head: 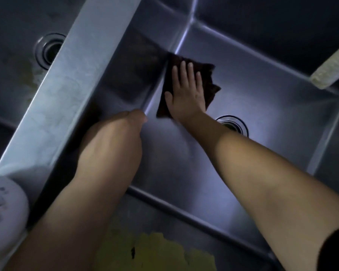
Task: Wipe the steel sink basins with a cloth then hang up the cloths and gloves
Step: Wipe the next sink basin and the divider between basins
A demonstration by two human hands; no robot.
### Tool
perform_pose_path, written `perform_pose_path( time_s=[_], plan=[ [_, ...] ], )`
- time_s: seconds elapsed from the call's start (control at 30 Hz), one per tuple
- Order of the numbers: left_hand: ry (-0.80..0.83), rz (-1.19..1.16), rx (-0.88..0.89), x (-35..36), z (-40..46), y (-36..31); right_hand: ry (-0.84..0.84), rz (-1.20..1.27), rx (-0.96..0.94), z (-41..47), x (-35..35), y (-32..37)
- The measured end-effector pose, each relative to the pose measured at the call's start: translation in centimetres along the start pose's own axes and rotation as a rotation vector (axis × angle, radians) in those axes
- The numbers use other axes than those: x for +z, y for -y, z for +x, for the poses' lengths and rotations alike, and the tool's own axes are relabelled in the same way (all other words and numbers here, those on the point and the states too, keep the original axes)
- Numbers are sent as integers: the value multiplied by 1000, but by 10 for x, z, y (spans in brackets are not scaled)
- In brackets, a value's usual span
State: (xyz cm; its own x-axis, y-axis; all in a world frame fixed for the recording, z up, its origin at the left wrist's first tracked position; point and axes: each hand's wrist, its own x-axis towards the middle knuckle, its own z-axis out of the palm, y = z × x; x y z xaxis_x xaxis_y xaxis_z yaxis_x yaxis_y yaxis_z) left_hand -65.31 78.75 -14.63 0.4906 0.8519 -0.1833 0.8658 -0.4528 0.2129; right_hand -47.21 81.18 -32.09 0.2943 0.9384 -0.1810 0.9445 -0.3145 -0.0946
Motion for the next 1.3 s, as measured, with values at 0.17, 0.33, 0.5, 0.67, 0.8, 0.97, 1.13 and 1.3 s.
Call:
perform_pose_path(
  time_s=[0.17, 0.33, 0.5, 0.67, 0.8, 0.97, 1.13, 1.3],
  plan=[
    [-53, -47, 69, -5, -2, -4, 56, -8, -337, -77, 16, 20],
    [-157, -17, 171, -15, -11, -15, 154, -44, -521, -168, 25, -22],
    [-325, -79, 233, -23, -14, -11, 210, -68, -621, -268, 23, -95],
    [-468, -48, 282, -26, -11, -12, 277, 41, -847, -280, 20, -90],
    [-494, 27, 272, -22, -8, -10, 275, 38, -1027, -236, 25, -43],
    [-464, 87, 259, -19, -4, -11, 250, 6, -1015, -169, 29, 38],
    [-441, 142, 252, -16, -3, -10, 211, 16, -904, -147, 27, 65],
    [-462, 166, 237, -15, -3, -11, 200, 49, -876, -188, 38, 45]
  ],
)
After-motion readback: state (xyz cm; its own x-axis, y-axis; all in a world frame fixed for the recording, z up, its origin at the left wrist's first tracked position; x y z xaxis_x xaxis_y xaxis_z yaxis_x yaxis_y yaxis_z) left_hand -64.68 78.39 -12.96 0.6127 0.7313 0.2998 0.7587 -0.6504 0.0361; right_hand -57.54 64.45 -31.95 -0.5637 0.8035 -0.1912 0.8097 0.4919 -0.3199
